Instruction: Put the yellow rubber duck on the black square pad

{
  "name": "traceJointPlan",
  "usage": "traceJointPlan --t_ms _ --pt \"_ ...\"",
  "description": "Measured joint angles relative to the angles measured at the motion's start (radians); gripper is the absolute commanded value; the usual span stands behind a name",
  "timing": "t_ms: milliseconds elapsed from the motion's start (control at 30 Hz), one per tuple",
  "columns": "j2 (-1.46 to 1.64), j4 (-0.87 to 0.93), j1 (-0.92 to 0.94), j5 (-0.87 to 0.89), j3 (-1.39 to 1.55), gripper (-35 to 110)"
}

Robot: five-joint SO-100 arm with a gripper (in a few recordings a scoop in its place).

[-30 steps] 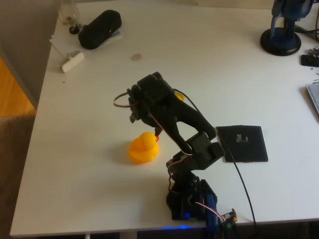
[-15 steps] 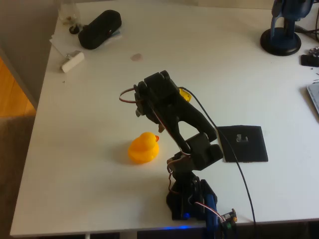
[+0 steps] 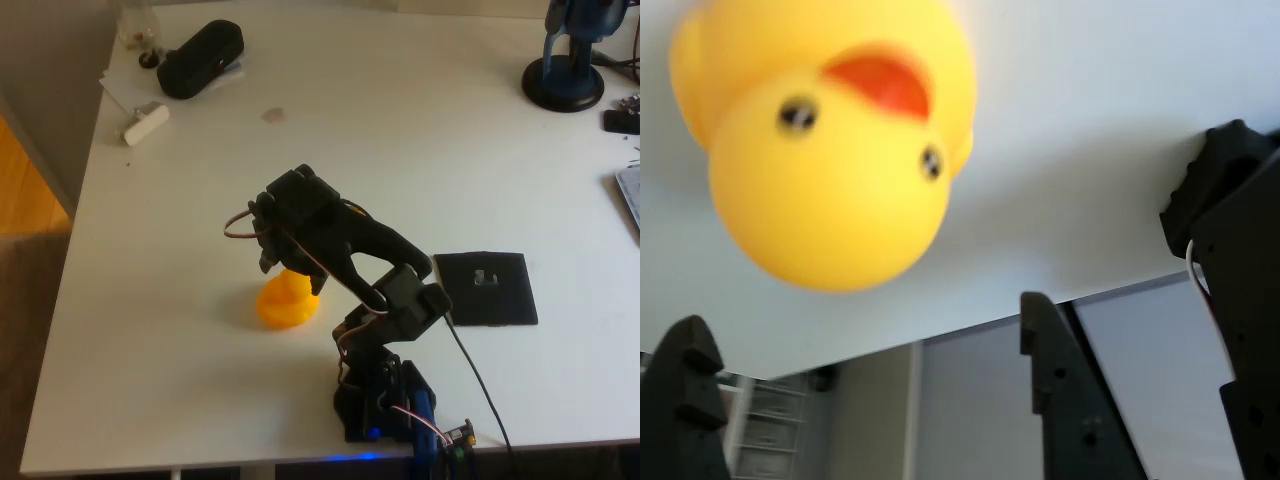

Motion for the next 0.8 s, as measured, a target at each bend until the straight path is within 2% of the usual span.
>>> traceJointPlan --t_ms 500,800 --pt "-0.002 0.000 -0.006 0.000 0.000 35" --pt "-0.028 -0.163 -0.006 0.000 0.000 35"
